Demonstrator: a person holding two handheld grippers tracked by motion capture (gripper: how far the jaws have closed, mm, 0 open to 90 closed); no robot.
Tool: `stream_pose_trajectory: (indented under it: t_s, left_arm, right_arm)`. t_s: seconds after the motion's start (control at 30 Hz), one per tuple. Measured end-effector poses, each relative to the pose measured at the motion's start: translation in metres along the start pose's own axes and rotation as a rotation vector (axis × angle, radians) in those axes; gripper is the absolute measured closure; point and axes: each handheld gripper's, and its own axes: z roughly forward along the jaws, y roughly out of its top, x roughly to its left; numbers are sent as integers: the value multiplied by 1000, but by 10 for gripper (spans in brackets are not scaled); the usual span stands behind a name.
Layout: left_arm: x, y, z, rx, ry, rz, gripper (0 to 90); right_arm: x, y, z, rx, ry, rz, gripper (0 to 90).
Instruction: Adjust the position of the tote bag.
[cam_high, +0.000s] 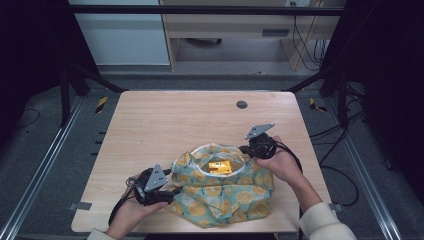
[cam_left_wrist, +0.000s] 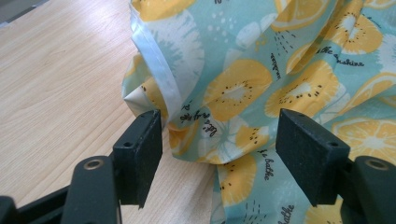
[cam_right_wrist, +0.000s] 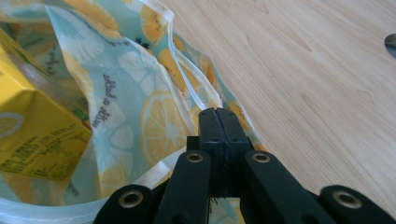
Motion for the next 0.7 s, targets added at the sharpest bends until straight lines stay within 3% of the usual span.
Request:
stream_pose_trajectory:
  t_s: [0.3,0.5,0.7]
  left_arm:
    - [1,0,0,2,4,-7,314]
    - [1,0,0,-4,8,-10,309]
    - [2,4,-4,-30,23,-14,301]
  right_arm:
    - [5,10,-29,-106,1,7,900]
    - [7,20,-45,-135,-11,-6,900]
    - [11,26,-47,-150,-1,-11,900]
